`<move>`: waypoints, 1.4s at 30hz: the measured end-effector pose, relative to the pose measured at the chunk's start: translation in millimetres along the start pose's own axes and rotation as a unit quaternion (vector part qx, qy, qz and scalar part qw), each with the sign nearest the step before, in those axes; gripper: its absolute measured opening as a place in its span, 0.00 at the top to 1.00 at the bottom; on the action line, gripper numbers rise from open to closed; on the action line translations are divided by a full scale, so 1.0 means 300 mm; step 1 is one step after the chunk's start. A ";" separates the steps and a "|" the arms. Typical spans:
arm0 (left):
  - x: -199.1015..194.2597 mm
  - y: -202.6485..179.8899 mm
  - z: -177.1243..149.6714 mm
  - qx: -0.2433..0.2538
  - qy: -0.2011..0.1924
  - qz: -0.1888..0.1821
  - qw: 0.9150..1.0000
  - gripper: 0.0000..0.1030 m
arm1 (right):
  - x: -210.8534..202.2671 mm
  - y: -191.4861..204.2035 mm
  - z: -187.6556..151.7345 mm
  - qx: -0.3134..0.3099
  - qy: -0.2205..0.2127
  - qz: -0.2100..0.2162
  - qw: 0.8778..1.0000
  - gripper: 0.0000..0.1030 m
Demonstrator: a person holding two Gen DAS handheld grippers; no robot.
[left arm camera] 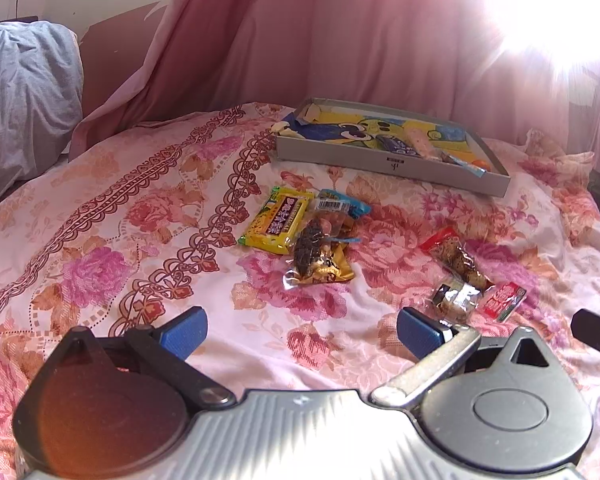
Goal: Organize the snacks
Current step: 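Lift both tools back from the tray toward the loose snacks, then grasp the wrapped round biscuit with left tool while right tool grasps the quail-egg pack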
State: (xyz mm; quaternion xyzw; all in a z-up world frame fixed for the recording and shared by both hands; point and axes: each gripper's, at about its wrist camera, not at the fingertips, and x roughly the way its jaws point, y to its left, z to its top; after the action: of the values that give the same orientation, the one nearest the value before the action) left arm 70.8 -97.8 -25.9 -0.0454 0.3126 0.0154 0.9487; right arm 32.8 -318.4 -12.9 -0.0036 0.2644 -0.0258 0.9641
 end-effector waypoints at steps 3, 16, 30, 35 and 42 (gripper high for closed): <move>0.006 -0.009 -0.002 0.000 0.004 0.004 1.000 0.00 | 0.010 -0.001 0.010 0.001 0.010 0.000 1.000 0.01; 0.099 -0.108 0.033 0.000 0.010 0.005 1.000 0.00 | 0.128 -0.016 0.094 -0.075 -0.022 0.033 0.996 0.01; 0.339 -0.166 0.110 0.092 0.030 -0.113 0.989 0.00 | 0.387 -0.148 0.047 -0.124 0.009 0.029 0.992 0.01; 0.394 -0.175 0.122 0.137 0.039 -0.174 0.974 0.00 | 0.449 -0.129 0.016 -0.156 0.032 0.057 0.986 0.01; 0.448 -0.214 0.131 0.162 0.068 -0.251 0.952 0.00 | 0.519 -0.061 -0.017 -0.220 0.044 0.082 0.971 0.04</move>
State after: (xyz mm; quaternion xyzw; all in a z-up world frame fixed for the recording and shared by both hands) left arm 205.8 -157.9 -69.5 0.0306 0.3533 -0.2768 0.8931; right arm 163.1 -344.6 -96.3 -0.1927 0.3048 0.1114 0.9260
